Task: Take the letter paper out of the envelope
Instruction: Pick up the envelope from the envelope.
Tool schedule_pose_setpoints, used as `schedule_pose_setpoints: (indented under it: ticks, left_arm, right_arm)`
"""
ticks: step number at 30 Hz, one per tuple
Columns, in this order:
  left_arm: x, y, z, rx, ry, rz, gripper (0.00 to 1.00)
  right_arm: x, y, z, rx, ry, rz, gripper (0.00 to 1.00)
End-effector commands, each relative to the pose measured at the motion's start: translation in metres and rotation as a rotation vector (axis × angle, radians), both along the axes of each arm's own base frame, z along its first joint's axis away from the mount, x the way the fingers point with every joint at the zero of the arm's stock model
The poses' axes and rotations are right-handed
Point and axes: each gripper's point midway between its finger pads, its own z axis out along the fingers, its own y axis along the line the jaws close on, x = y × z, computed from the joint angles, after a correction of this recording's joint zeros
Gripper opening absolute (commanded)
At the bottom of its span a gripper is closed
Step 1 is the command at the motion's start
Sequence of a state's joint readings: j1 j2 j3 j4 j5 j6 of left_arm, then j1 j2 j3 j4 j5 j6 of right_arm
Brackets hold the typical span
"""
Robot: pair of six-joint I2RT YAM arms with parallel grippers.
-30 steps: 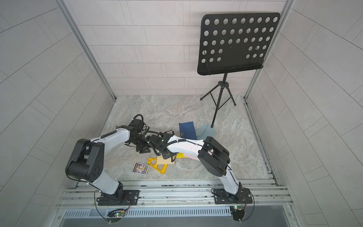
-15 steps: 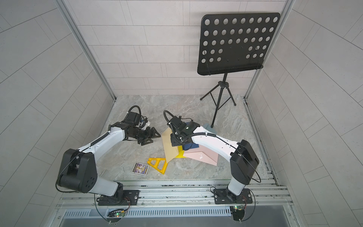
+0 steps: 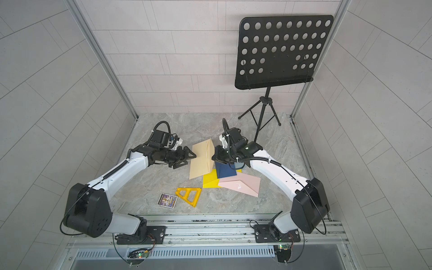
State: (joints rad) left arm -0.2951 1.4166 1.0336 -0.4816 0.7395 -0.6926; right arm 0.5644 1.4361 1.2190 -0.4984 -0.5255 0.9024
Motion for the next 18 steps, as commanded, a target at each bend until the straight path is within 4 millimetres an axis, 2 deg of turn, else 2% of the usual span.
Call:
schedule_pose_setpoints:
  ticks: [1, 7, 10, 13, 15, 18]
  left_arm:
    - [0.008, -0.003, 0.017, -0.026, -0.059, 0.019, 0.79]
    - [0.022, -0.009, 0.028, -0.108, -0.078, 0.084, 0.80]
    - [0.031, -0.015, 0.035, -0.164, -0.091, 0.108, 0.75]
    - [0.040, -0.019, 0.045, -0.229, -0.107, 0.141, 0.55]
    - [0.044, -0.022, 0.051, -0.276, -0.108, 0.165, 0.34]
    - [0.051, -0.025, 0.059, -0.360, -0.118, 0.205, 0.08]
  right_arm:
    - [0.003, 0.004, 0.030, 0.155, 0.017, -0.038, 0.00]
    - [0.008, 0.002, 0.044, 0.278, 0.049, -0.092, 0.00]
    - [0.011, 0.004, 0.049, 0.329, 0.062, -0.107, 0.00]
    - [0.013, 0.006, 0.050, 0.372, 0.083, -0.120, 0.00]
    - [0.016, 0.005, 0.052, 0.404, 0.093, -0.136, 0.00]
    - [0.021, 0.003, 0.055, 0.450, 0.105, -0.166, 0.00]
